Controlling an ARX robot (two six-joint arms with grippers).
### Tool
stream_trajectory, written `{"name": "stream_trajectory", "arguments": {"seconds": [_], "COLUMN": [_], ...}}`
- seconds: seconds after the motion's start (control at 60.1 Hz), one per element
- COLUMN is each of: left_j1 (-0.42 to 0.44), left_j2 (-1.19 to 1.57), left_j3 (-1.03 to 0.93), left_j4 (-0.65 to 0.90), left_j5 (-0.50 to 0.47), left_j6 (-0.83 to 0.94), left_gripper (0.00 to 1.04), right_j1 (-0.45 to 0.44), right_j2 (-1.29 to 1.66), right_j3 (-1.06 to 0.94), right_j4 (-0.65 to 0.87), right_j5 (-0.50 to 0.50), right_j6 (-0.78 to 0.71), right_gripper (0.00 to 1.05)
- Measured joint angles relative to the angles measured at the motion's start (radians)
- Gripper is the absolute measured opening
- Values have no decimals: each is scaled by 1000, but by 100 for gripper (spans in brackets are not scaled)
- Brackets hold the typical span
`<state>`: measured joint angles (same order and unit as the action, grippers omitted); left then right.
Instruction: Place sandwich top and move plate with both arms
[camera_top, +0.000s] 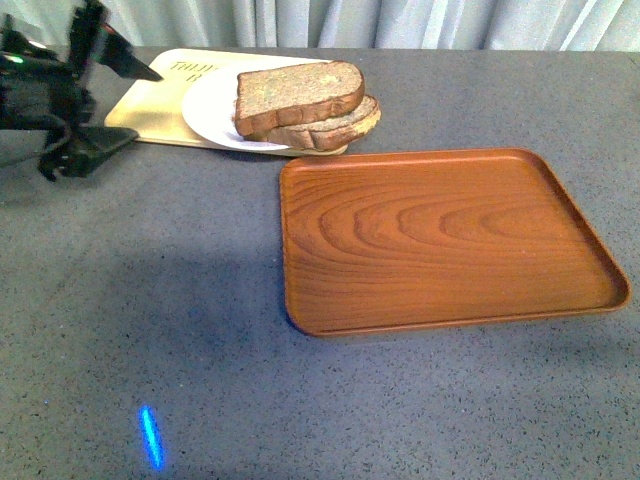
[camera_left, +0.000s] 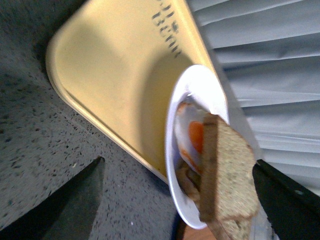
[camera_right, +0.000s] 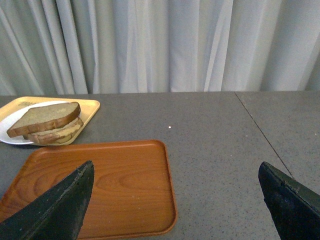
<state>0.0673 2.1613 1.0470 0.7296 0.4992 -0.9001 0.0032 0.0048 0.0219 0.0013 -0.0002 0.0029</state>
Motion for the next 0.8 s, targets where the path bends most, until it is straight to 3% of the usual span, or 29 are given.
{"name": "stream_trajectory", "arguments": {"seconds": [0.05, 0.1, 0.15, 0.216, 0.35, 0.516, 0.666, 0.799], "left_j1": [5, 20, 35, 70, 67, 34, 12, -55], "left_j2": [-52, -119, -191, -356, -601, -750, -896, -1106], "left_j3": [-124, -268, -388, -582, -813, -904, -956, -972], "left_j4": [226, 420, 533, 619, 597, 518, 429, 231], "left_j5": [-192, -315, -360, -346, -370, -399, -423, -493], "left_j6": [143, 322, 463, 661, 828, 874, 883, 887], "left_gripper": [83, 75, 67, 55, 30, 1, 2, 2], "right_j1": [0, 0, 0, 0, 0, 0, 0, 0], "right_j2": [0, 0, 0, 0, 0, 0, 0, 0], "right_j3": [0, 0, 0, 0, 0, 0, 0, 0], "right_j4": [0, 0, 0, 0, 0, 0, 0, 0], "right_j5": [-1, -1, 0, 0, 0, 0, 0, 0], "right_j6": [0, 0, 0, 0, 0, 0, 0, 0], "right_gripper": [96, 96, 96, 96, 96, 96, 96, 96]}}
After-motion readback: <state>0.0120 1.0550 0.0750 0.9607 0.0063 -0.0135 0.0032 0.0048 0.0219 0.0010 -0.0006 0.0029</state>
